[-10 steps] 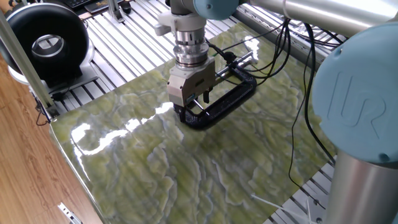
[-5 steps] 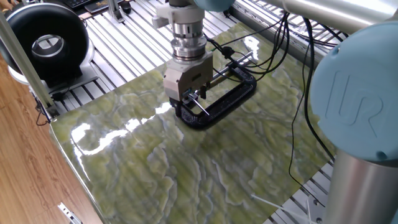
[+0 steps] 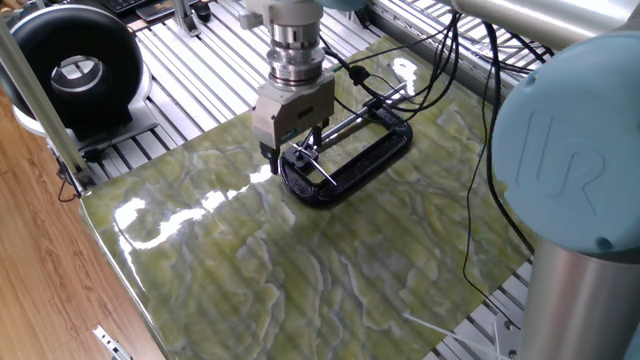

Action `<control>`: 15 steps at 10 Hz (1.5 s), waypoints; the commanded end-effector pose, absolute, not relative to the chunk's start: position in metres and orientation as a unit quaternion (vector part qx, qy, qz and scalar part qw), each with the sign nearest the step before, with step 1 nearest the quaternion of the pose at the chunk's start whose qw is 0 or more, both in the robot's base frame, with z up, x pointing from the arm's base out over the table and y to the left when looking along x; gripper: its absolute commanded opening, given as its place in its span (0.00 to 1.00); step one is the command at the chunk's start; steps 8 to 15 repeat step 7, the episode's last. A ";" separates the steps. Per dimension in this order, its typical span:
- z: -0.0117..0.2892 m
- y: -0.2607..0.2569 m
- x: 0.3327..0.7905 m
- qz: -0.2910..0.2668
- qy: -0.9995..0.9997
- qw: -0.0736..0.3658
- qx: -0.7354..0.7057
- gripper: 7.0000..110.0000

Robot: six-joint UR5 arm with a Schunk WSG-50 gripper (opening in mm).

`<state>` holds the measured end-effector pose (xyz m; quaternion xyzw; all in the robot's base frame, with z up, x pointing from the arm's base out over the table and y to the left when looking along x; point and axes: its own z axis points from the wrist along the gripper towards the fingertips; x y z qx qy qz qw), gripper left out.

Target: Turn the hands of a clock

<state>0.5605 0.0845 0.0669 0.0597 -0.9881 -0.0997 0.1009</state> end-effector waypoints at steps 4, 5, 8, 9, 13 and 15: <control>0.081 0.094 0.602 -0.102 -0.993 0.054 0.026 0.15; 0.084 0.090 0.613 -0.101 -0.994 0.035 0.024 0.15; 0.088 0.082 0.627 -0.092 -0.995 0.012 0.023 0.15; 0.088 0.082 0.627 -0.092 -0.995 0.012 0.023 0.15; 0.088 0.082 0.627 -0.092 -0.995 0.012 0.023 0.15; 0.088 0.082 0.627 -0.092 -0.995 0.012 0.023 0.15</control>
